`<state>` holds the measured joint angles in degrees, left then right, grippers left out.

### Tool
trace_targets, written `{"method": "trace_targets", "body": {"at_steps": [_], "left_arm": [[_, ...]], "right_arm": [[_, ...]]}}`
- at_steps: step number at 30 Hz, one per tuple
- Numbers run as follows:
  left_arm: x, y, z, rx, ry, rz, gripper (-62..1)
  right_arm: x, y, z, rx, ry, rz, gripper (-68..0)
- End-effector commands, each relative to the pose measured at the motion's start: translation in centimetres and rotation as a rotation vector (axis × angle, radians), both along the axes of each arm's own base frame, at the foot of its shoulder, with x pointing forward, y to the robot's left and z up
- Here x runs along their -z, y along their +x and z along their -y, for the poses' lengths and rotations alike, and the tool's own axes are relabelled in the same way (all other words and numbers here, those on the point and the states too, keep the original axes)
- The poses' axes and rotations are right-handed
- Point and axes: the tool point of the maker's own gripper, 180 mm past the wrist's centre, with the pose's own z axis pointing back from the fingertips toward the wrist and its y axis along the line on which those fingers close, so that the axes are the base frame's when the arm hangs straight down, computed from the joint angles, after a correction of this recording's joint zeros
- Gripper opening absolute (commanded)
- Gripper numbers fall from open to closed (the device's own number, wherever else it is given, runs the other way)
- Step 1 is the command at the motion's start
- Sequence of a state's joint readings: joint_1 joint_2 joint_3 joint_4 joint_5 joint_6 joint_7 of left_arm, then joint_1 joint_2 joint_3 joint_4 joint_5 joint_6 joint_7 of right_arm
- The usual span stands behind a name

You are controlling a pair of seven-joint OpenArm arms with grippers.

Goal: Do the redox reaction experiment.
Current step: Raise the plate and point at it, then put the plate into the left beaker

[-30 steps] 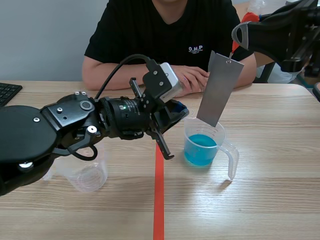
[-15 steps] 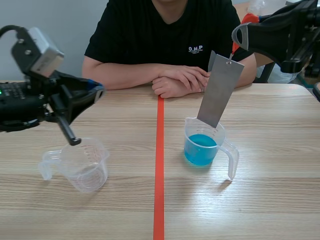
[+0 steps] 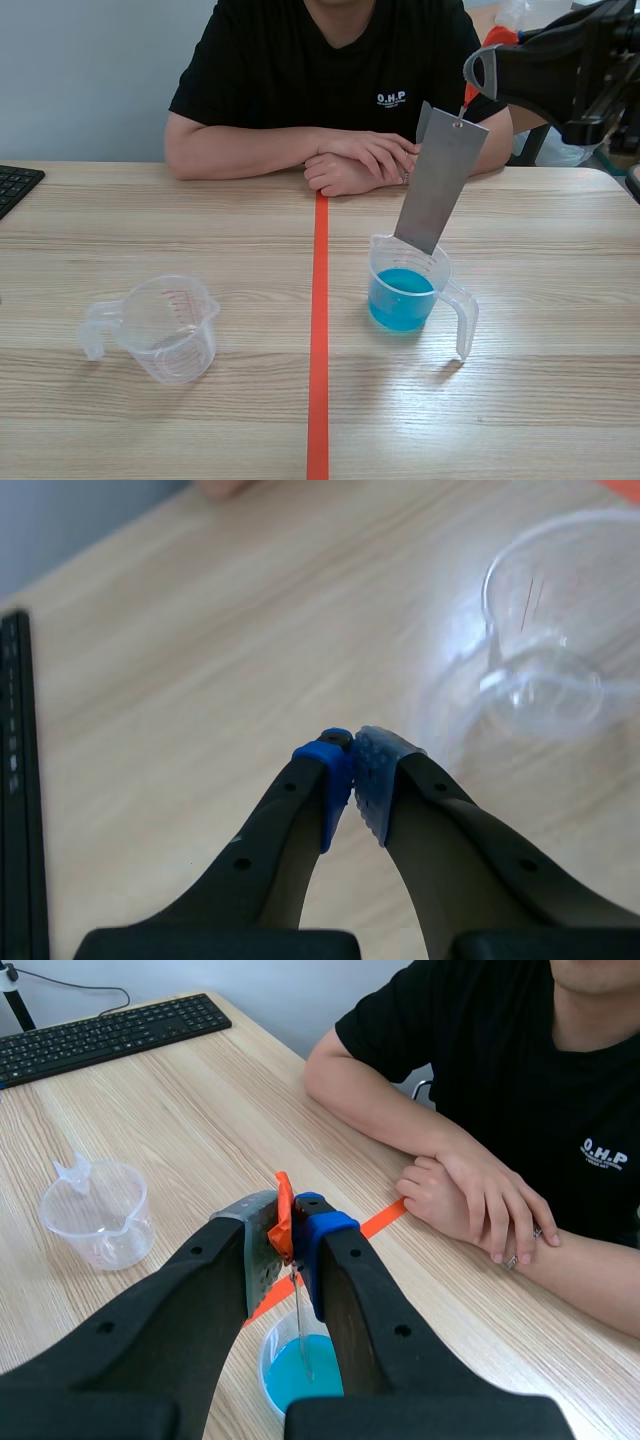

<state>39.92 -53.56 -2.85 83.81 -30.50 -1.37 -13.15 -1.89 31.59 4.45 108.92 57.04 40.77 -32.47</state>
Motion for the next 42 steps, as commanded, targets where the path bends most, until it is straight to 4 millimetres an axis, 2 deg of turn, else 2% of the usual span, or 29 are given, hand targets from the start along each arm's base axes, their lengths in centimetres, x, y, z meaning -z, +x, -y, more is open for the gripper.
{"method": "trace_targets", "body": {"at_steps": [1, 6, 12, 20, 26, 35, 42], "left_arm": [[0.5, -1.1, -0.3, -0.063, -0.032, 0.004, -56.0], [3.4, -6.5, -2.5, -0.228, -0.008, -0.100, -56.0], [5.9, -12.7, -2.8, -0.370, -0.023, -0.213, -56.0], [7.4, -17.6, -1.9, -0.479, -0.070, -0.303, -56.0], [7.8, -19.1, -1.4, -0.517, -0.089, -0.332, -56.0], [8.1, -19.5, -1.2, -0.530, -0.094, -0.353, -56.0], [8.5, -19.9, -1.2, -0.537, -0.090, -0.384, -56.0]], "right_arm": [[-1.4, 0.2, 0.1, -0.002, 0.012, 0.041, -66.2], [-1.3, 0.1, -0.1, -0.007, 0.012, 0.043, -66.2], [-1.5, -0.2, -0.4, -0.034, 0.005, 0.056, -66.2], [-1.6, -0.4, -1.0, -0.057, 0.022, 0.062, -66.2], [-2.2, -0.3, -2.1, -0.092, 0.020, 0.082, -66.2], [-3.6, -0.2, -4.2, -0.158, 0.029, 0.125, -66.0], [-4.8, -0.3, -6.6, -0.220, 0.048, 0.153, -66.0]]}}
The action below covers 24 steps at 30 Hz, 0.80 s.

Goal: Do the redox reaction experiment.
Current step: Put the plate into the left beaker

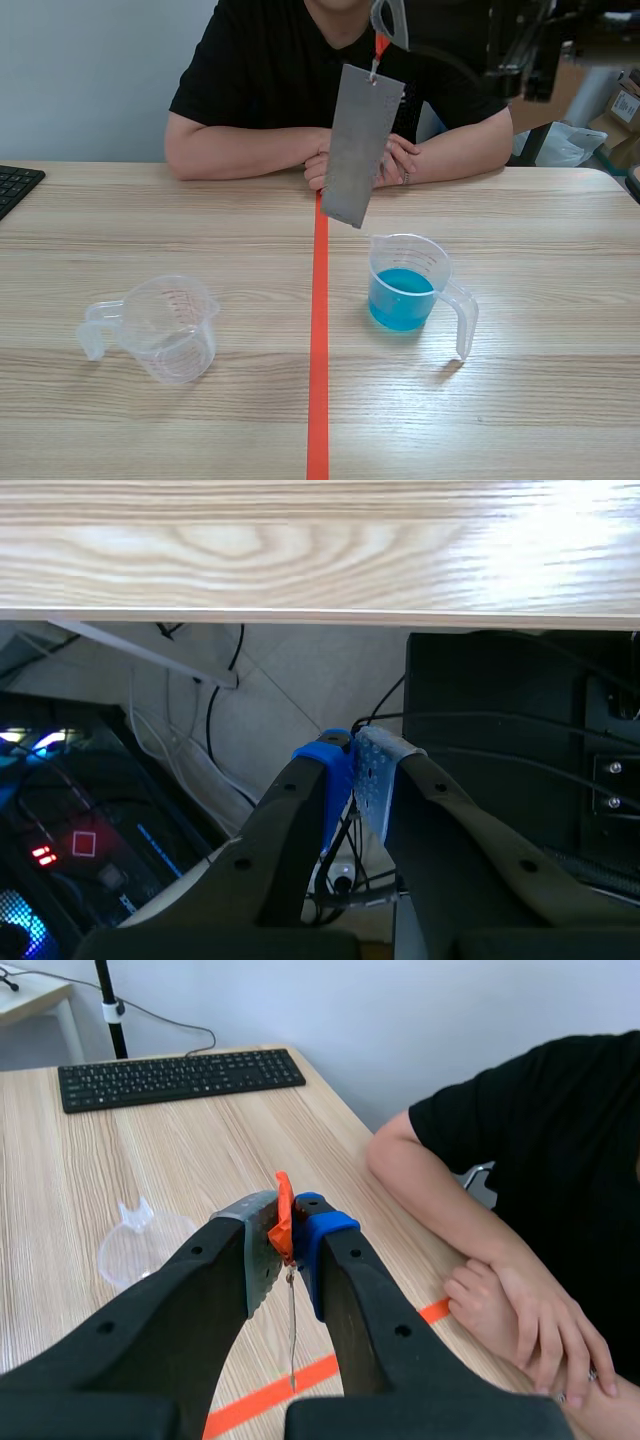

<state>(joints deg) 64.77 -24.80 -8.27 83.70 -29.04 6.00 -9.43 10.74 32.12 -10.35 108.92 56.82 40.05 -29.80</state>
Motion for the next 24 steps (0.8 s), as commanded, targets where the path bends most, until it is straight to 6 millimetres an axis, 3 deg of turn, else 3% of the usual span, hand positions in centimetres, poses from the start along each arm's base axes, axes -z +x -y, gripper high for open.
{"method": "trace_targets", "body": {"at_steps": [1, 12, 24], "left_arm": [[-0.2, 0.2, 0.1, -0.003, -0.003, 0.013, -56.0], [-0.2, 0.2, 0.1, -0.003, -0.003, 0.013, -53.7], [-0.2, 0.2, 0.1, -0.003, -0.003, 0.014, -20.9]], "right_arm": [[-1.8, -0.1, -0.7, -0.022, 0.034, 0.051, -66.0], [-3.0, -0.7, -6.0, -0.114, 0.052, 0.099, -66.0], [-2.4, -3.5, -12.8, -0.237, 0.035, 0.131, -66.0]]}}
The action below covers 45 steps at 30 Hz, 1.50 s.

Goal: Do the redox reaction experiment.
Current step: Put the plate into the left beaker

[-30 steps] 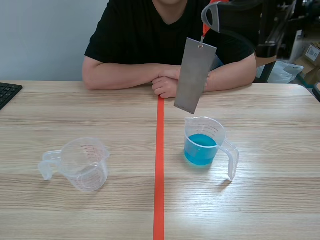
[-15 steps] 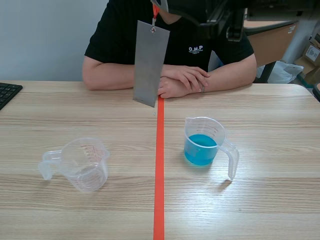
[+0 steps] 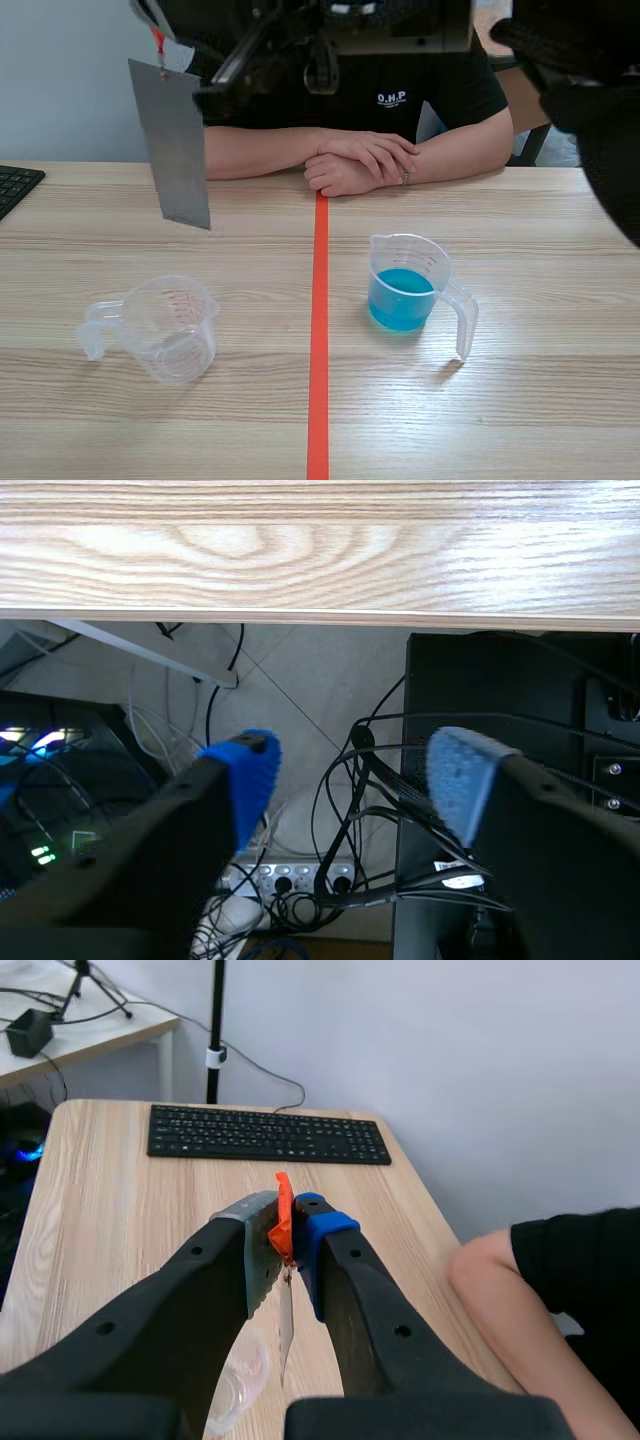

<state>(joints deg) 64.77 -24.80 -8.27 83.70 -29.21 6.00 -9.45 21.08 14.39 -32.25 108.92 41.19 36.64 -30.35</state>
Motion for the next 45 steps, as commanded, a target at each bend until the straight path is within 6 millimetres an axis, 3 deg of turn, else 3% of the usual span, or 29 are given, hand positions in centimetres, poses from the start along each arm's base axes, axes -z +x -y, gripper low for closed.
{"method": "trace_targets", "body": {"at_steps": [1, 14, 45], "left_arm": [[-0.2, 0.2, 0.1, 0.000, -0.002, 0.013, -18.4], [-0.2, 0.2, 0.1, 0.000, -0.002, 0.013, 1.4], [-0.2, 0.2, 0.1, 0.000, -0.002, 0.013, 1.4]], "right_arm": [[-1.0, -0.5, -0.8, -0.021, 0.022, 0.027, -66.0], [0.0, -2.9, -5.2, -0.088, -0.001, 0.024, -66.0], [4.8, -0.9, -6.0, -0.057, -0.072, -0.076, -66.0]]}}
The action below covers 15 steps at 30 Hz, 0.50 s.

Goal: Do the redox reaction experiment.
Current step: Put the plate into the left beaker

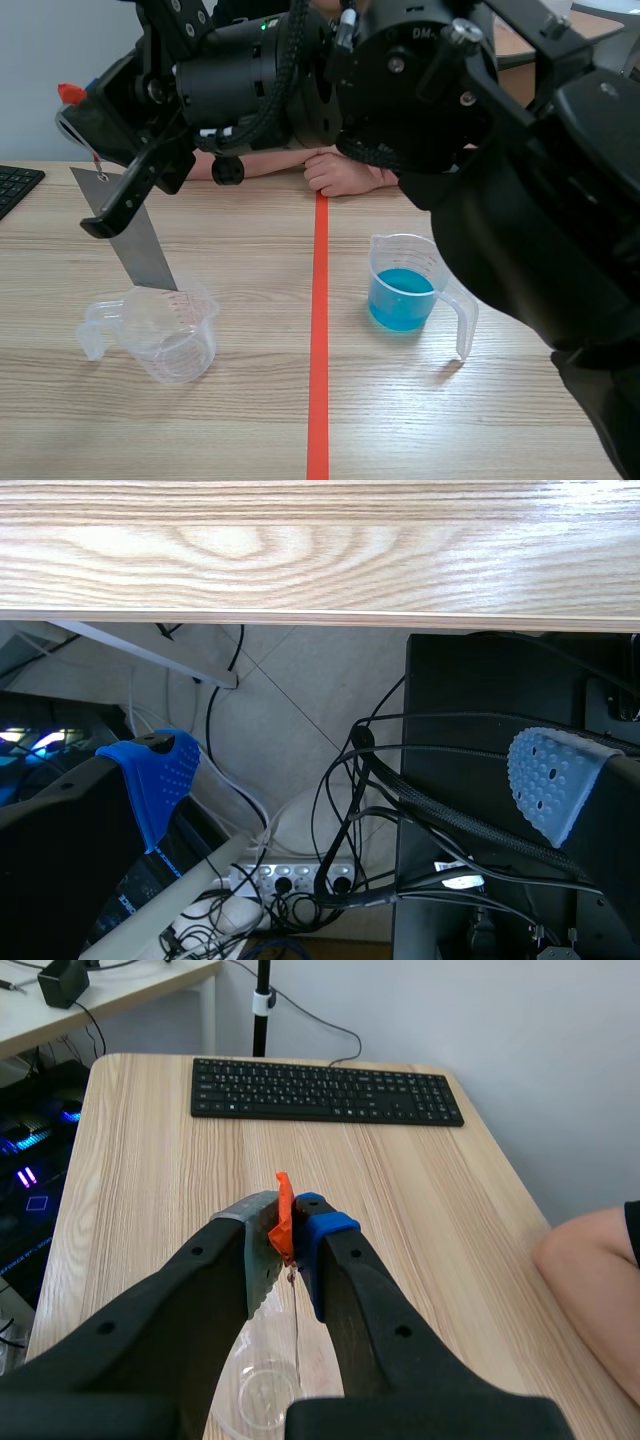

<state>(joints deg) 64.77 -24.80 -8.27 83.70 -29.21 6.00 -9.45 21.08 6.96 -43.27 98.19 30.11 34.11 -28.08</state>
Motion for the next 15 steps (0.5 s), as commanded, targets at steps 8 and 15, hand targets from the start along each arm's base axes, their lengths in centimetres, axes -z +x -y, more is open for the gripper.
{"method": "trace_targets", "body": {"at_steps": [8, 15], "left_arm": [[-0.2, 0.2, 0.1, 0.000, -0.002, 0.013, 1.4], [-0.2, 0.2, 0.1, 0.000, -0.002, 0.013, 1.4]], "right_arm": [[0.7, -0.2, -1.2, -0.025, 0.012, -0.006, -66.0], [2.1, 0.8, -1.0, -0.002, 0.009, -0.005, -66.0]]}}
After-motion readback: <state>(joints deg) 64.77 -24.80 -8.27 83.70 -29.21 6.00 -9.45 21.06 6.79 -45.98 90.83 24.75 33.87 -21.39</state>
